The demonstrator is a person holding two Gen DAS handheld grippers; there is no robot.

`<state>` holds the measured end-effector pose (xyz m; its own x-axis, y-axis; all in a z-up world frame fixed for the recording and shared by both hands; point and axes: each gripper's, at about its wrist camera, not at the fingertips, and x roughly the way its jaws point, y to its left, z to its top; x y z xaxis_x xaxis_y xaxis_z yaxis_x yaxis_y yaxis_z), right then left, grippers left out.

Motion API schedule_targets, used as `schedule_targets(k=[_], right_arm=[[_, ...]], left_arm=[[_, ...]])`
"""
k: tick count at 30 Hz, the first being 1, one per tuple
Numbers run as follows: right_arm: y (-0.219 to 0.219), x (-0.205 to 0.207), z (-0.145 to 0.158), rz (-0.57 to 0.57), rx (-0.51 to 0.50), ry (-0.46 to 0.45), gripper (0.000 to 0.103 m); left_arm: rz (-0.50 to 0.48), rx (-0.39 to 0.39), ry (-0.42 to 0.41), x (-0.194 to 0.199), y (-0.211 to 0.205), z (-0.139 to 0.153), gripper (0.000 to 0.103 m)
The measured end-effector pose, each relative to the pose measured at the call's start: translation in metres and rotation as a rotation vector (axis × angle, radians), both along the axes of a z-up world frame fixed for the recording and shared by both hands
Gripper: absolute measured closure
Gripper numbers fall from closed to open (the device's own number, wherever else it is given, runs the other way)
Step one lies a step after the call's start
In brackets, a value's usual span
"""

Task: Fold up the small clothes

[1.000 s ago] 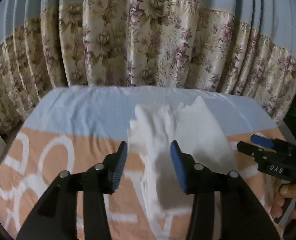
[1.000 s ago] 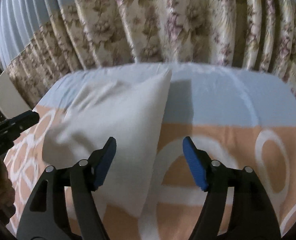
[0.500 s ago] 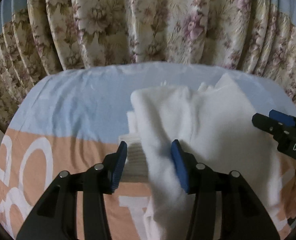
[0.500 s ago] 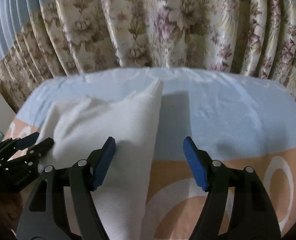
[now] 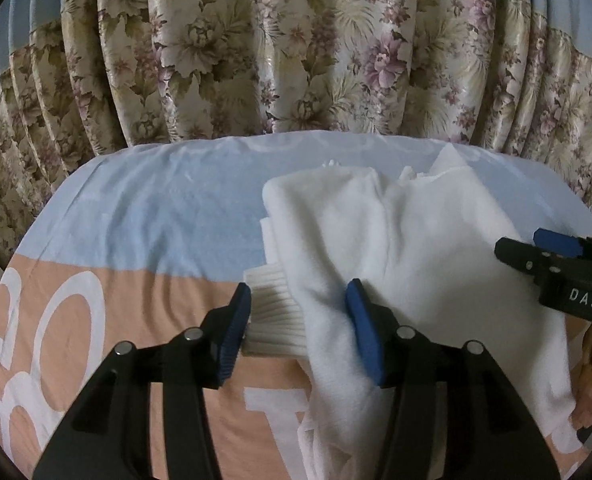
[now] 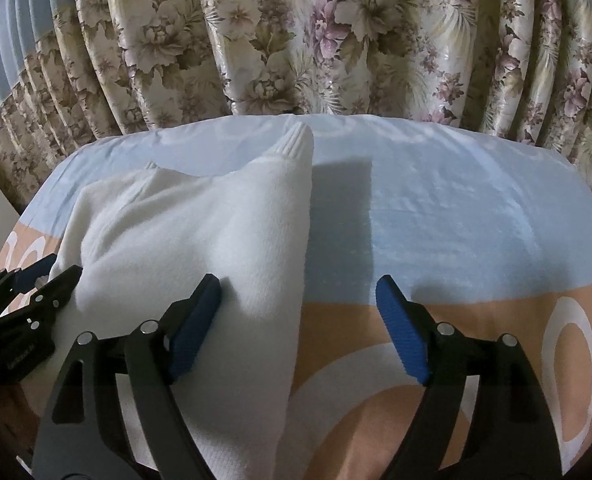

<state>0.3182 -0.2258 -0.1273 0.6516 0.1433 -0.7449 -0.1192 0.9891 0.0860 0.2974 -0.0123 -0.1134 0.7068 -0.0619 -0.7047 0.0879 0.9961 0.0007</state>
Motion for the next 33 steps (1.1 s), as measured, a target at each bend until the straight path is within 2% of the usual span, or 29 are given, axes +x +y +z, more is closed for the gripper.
schedule_targets(k=[2,8,13,14,17,21,24,27,30,33], right_arm=[[0.001,-0.001,0.004,-0.008,-0.002,-0.001,0.023],[0.002,-0.011,0.02,-0.024,-0.018,-0.014,0.023],[0.007,-0.017,0.03,-0.008,0.0,-0.035,0.023],[0.008,-0.018,0.031,-0.007,0.004,-0.037,0.023],[0.006,-0.016,0.029,-0.014,0.03,-0.025,0.023],[0.003,-0.012,0.015,-0.021,0.065,0.018,0.023],[0.002,-0.01,0.001,-0.002,0.117,0.054,0.02],[0.002,-0.011,-0.004,-0.014,0.128,0.047,0.018],[0.003,-0.008,-0.008,-0.014,0.16,0.066,0.018],[0.002,-0.006,-0.011,0.002,0.17,0.077,0.018]], left_arm=[[0.003,-0.007,-0.013,-0.004,0.0,0.008,0.055],[0.019,-0.055,-0.025,-0.01,-0.004,0.035,0.054],[0.044,-0.083,-0.03,-0.008,-0.003,0.037,0.045],[0.048,-0.077,-0.031,-0.008,-0.003,0.036,0.04],[0.054,-0.063,-0.003,-0.002,-0.002,0.029,0.035],[0.058,-0.062,0.068,0.006,0.003,0.008,0.031],[0.062,-0.097,0.067,0.002,0.008,0.005,0.031],[0.045,-0.112,0.078,0.003,0.007,0.0,0.031],[0.057,-0.187,0.097,0.005,0.012,-0.005,0.031],[0.042,-0.185,0.085,0.002,0.006,-0.007,0.034]])
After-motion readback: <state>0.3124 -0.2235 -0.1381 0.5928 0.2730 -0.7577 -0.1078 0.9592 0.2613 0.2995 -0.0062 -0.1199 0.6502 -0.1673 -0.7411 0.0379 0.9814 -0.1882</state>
